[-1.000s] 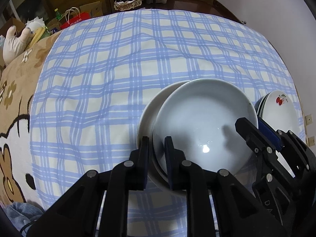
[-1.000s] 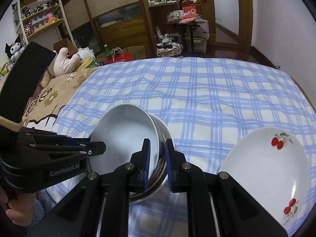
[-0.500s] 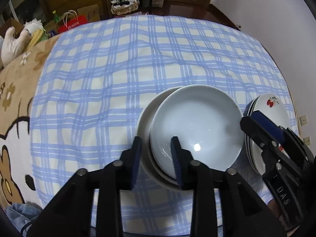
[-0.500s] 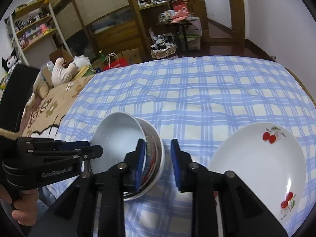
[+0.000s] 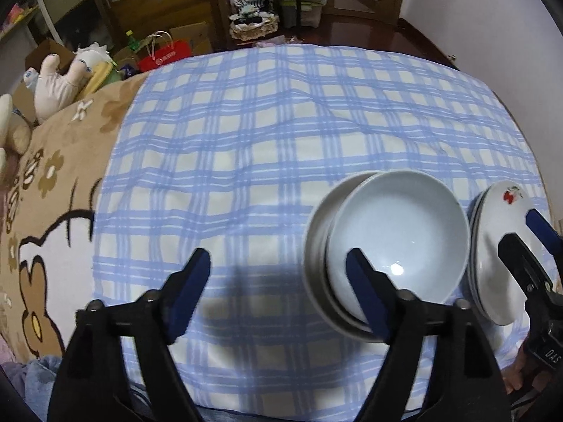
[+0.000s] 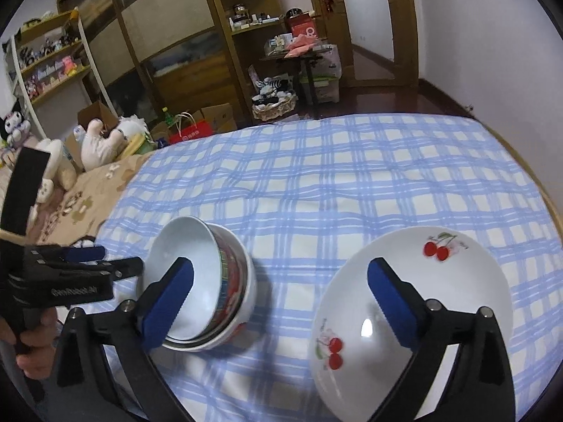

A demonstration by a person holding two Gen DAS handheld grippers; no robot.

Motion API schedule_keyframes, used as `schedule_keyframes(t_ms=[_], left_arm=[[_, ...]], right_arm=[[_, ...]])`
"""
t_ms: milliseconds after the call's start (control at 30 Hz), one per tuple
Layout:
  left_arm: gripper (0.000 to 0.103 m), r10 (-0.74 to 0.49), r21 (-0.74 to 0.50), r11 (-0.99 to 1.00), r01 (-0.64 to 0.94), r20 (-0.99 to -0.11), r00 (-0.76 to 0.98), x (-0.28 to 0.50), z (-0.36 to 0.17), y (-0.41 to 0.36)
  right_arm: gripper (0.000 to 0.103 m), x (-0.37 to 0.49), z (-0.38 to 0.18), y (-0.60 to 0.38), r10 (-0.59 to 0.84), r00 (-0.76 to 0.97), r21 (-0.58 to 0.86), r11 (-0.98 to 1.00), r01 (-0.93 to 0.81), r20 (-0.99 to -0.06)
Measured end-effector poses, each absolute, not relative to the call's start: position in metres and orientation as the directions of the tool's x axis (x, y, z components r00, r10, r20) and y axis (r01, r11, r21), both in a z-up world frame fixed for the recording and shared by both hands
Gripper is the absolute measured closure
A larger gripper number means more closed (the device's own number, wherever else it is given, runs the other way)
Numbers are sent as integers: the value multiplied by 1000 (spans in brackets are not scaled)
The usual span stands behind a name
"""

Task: Organize plates and bowls
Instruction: 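Open both grippers and pull them back from the bowl stack, then position both open grippers around the rim of the nested bowl stack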

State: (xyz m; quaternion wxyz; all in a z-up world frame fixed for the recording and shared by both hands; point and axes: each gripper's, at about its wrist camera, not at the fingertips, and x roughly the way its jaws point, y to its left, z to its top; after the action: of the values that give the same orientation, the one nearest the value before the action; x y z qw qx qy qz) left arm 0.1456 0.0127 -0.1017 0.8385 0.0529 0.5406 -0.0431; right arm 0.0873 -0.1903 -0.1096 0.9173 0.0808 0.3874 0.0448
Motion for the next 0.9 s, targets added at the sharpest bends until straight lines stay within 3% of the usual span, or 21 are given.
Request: schedule_keyframes(t_ms=[400,900], left_arm=[[21,22,57,992,109,-955,296,164,-120,22],[21,36,58,996,68,-957,289,175,-122,30]], right_arm=[[0,91,-126,-186,78,657,108,994,5,-750],[0,94,-138,-197,82,602,154,986,69,-794]])
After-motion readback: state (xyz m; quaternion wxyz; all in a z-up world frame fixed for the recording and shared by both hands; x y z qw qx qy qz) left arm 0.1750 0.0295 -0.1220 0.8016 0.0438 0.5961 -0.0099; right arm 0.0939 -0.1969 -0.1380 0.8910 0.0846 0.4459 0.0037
